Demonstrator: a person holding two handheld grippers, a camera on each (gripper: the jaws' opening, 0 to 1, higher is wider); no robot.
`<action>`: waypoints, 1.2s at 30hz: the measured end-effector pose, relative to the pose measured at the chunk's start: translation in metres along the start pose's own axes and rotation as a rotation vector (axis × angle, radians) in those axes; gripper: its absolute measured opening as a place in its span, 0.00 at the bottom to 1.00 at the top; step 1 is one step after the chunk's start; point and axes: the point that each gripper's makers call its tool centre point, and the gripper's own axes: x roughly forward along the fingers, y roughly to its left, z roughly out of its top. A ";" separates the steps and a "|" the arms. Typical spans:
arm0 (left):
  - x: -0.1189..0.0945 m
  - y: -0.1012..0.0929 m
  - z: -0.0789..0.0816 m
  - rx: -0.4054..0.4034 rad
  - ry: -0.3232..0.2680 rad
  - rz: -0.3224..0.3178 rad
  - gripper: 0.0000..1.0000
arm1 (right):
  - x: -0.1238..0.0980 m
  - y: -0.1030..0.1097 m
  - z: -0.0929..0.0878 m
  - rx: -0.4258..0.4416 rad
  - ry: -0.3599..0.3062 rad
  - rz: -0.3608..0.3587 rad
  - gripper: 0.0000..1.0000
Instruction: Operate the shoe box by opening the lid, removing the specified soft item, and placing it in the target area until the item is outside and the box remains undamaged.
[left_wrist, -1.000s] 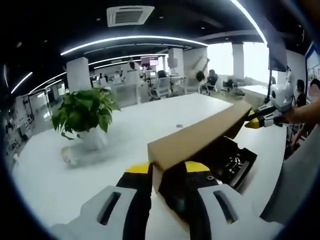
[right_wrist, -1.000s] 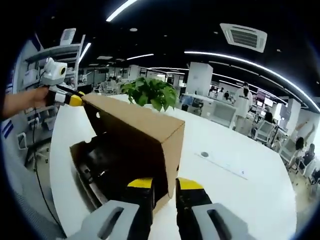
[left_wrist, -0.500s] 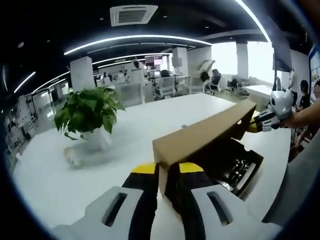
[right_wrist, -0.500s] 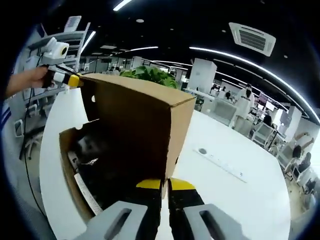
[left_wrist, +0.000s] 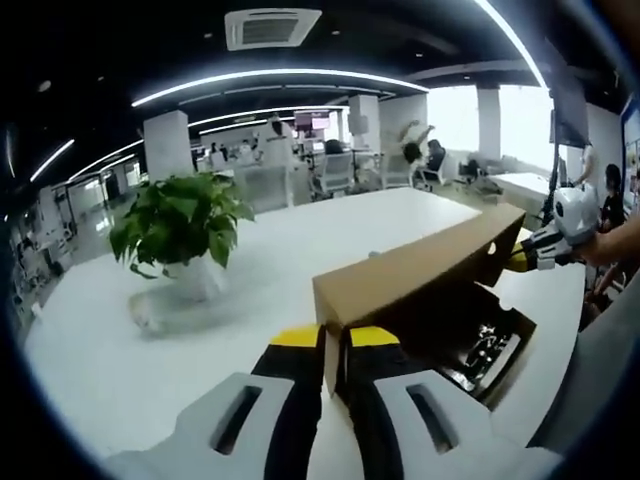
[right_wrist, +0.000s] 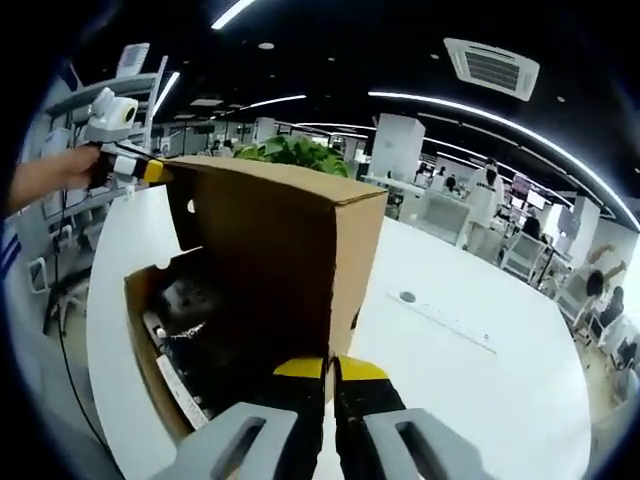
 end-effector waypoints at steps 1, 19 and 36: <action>0.000 0.000 0.000 -0.002 0.000 0.000 0.05 | -0.001 0.001 -0.001 -0.001 -0.001 0.000 0.00; 0.015 -0.003 -0.019 0.010 0.040 0.009 0.10 | 0.002 -0.007 0.005 0.084 -0.013 -0.026 0.00; 0.031 0.002 -0.052 -0.034 0.079 0.052 0.10 | 0.010 -0.016 0.012 0.077 -0.014 -0.029 0.00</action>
